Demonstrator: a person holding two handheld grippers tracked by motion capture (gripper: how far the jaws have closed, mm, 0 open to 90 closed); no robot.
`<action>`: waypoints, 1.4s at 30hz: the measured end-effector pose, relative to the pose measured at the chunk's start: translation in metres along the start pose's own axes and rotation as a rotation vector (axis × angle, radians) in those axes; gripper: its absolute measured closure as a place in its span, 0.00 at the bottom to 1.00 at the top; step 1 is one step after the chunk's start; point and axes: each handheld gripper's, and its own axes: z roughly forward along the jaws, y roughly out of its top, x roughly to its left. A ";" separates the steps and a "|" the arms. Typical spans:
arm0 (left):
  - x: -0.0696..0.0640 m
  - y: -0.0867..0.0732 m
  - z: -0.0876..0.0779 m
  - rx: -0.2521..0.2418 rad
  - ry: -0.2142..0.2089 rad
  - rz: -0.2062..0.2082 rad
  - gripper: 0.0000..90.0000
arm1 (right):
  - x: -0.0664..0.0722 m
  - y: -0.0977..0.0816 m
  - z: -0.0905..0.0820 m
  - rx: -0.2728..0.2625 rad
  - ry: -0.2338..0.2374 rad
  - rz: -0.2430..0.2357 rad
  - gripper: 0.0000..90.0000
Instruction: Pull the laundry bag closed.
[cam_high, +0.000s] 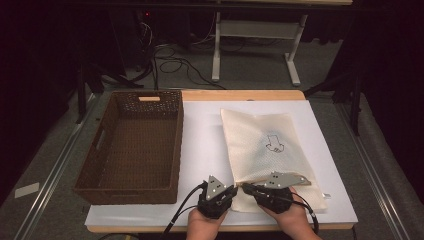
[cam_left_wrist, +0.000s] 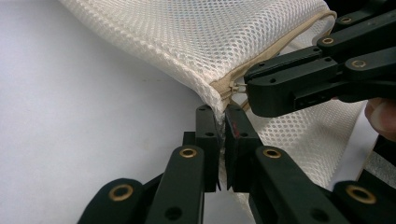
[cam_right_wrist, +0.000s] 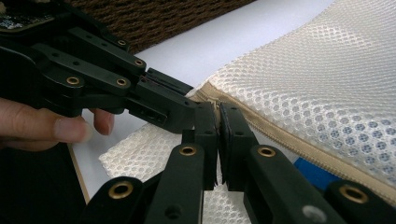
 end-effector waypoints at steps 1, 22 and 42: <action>0.000 0.000 0.000 -0.001 0.002 0.002 0.95 | 0.000 0.000 0.000 0.001 -0.001 0.002 0.98; -0.003 0.003 -0.003 -0.011 0.012 0.027 0.95 | -0.001 0.000 -0.004 -0.006 -0.013 -0.005 0.98; -0.004 0.005 -0.005 -0.016 0.012 0.027 0.95 | -0.002 0.000 -0.005 -0.005 -0.010 -0.011 0.98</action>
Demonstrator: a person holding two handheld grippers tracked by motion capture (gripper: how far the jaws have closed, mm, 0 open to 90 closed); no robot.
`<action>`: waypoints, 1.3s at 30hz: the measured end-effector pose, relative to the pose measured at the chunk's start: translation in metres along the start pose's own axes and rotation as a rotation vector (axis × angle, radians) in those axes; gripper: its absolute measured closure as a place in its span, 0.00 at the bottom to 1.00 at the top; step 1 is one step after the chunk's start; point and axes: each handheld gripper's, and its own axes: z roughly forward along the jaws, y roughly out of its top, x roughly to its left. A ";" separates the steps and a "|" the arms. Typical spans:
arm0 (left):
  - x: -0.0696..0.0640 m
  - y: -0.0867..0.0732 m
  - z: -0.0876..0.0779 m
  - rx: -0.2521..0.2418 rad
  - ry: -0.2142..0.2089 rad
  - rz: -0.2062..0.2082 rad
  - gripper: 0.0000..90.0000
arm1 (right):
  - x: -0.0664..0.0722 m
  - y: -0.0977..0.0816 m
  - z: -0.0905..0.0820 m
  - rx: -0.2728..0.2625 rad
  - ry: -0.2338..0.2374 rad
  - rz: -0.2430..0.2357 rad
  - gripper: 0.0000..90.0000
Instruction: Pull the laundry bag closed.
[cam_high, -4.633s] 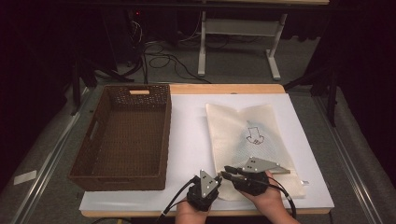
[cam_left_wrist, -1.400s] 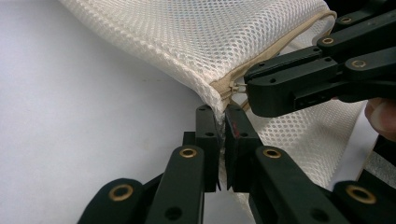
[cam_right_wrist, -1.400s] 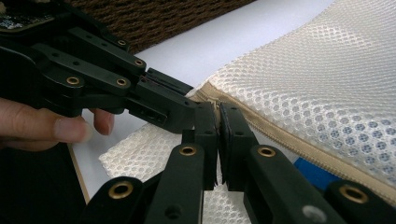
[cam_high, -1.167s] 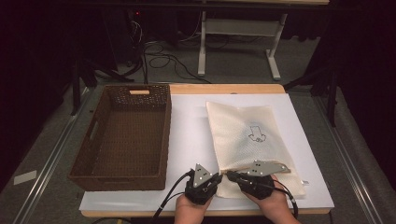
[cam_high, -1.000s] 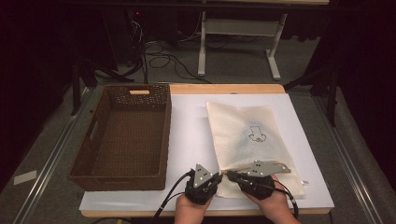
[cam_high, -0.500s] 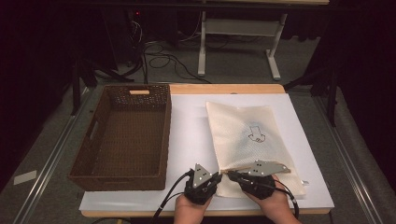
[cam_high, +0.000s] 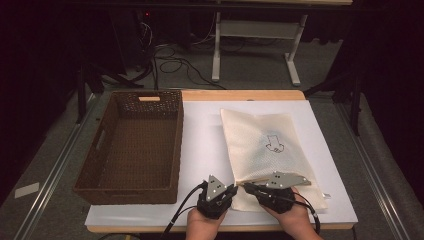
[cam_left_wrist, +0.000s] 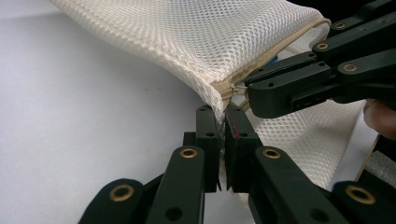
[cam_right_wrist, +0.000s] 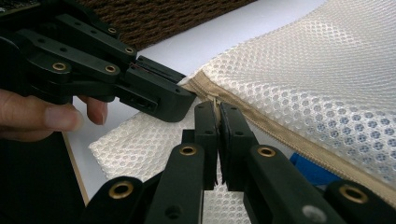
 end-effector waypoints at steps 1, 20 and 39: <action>0.000 0.000 0.000 -0.001 0.000 -0.001 0.95 | 0.000 0.000 0.000 0.001 0.000 0.000 0.98; 0.001 0.002 -0.003 -0.013 -0.003 -0.006 0.95 | -0.003 0.000 -0.001 0.002 -0.007 0.015 0.98; 0.011 0.004 -0.012 -0.039 0.014 -0.046 0.95 | -0.024 -0.006 -0.009 0.026 -0.061 0.072 0.98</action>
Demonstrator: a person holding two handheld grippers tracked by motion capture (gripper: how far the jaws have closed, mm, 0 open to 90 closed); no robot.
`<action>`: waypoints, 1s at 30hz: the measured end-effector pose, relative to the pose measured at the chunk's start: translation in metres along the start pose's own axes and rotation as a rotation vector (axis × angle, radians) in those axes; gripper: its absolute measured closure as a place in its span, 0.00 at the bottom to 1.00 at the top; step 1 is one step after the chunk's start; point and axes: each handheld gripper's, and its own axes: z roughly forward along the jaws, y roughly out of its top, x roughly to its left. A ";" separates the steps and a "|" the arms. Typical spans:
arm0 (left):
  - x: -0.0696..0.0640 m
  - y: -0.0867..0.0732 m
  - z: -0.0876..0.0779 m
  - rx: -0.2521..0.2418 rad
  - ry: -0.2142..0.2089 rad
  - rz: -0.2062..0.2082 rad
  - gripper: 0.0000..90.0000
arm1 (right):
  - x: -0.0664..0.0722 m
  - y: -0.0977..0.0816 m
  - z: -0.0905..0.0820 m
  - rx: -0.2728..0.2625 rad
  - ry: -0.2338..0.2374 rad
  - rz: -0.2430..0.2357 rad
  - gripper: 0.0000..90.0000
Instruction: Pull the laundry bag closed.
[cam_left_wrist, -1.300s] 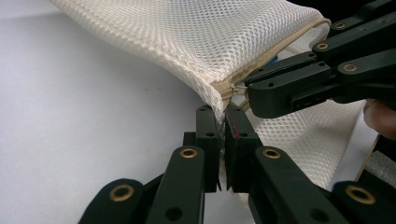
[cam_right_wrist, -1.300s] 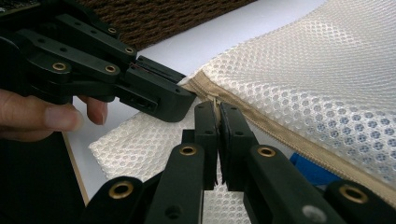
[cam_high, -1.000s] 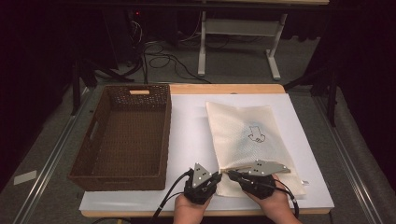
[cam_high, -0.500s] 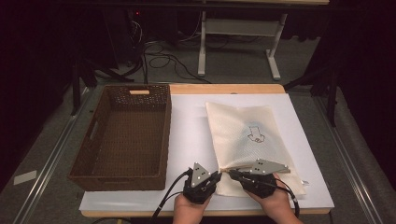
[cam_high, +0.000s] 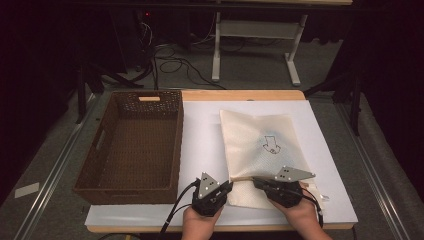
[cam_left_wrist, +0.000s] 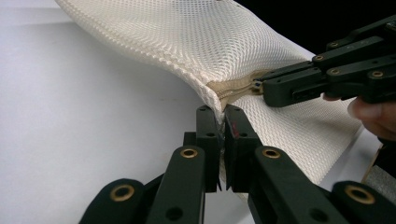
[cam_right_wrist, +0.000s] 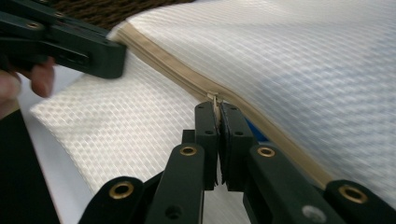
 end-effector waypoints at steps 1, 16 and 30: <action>0.000 0.000 0.000 -0.003 0.000 -0.003 0.95 | -0.004 -0.001 -0.002 0.002 -0.005 0.001 0.98; 0.004 -0.001 0.001 0.009 0.003 -0.005 0.95 | -0.026 -0.015 -0.027 0.018 -0.050 0.026 0.98; 0.005 -0.001 0.002 0.022 0.002 -0.005 0.94 | -0.047 -0.033 -0.052 0.033 -0.097 0.056 0.98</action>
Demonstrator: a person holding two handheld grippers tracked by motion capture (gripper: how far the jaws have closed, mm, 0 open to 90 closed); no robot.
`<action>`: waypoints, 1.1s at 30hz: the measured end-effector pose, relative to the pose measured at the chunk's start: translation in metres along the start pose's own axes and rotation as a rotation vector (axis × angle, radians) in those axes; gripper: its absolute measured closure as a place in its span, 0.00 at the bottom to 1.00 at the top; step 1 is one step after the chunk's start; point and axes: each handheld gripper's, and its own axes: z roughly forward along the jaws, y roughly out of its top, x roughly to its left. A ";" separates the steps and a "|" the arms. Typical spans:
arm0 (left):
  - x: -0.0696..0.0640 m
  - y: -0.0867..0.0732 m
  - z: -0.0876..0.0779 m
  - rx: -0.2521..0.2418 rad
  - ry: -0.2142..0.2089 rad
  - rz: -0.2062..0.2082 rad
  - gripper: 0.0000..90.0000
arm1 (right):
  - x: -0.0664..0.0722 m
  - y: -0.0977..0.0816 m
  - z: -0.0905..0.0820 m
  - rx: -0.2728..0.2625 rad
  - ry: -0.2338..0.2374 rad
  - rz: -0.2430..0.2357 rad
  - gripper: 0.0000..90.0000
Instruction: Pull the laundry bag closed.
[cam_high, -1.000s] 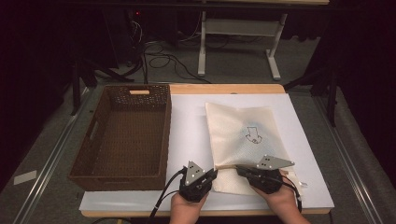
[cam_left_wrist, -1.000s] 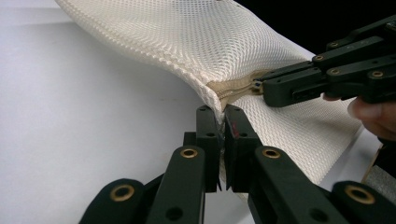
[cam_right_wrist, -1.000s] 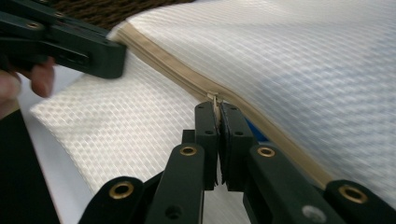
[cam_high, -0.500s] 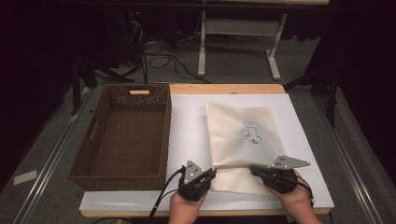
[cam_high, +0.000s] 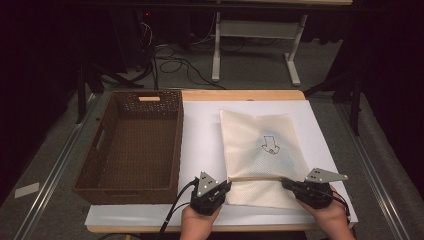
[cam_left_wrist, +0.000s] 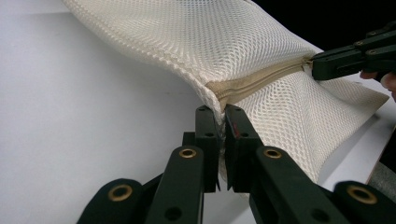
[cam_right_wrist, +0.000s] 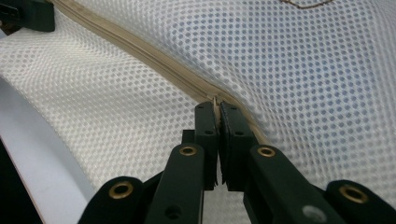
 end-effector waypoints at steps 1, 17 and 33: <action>0.000 0.000 0.000 0.002 0.000 0.000 0.94 | -0.001 -0.001 -0.001 0.000 -0.003 0.001 0.98; 0.001 0.000 0.000 0.018 0.014 0.005 0.95 | -0.027 -0.023 -0.027 0.017 -0.064 0.051 0.98; -0.001 -0.003 0.004 0.052 0.034 0.030 0.95 | -0.055 -0.047 -0.050 0.032 -0.129 0.115 0.98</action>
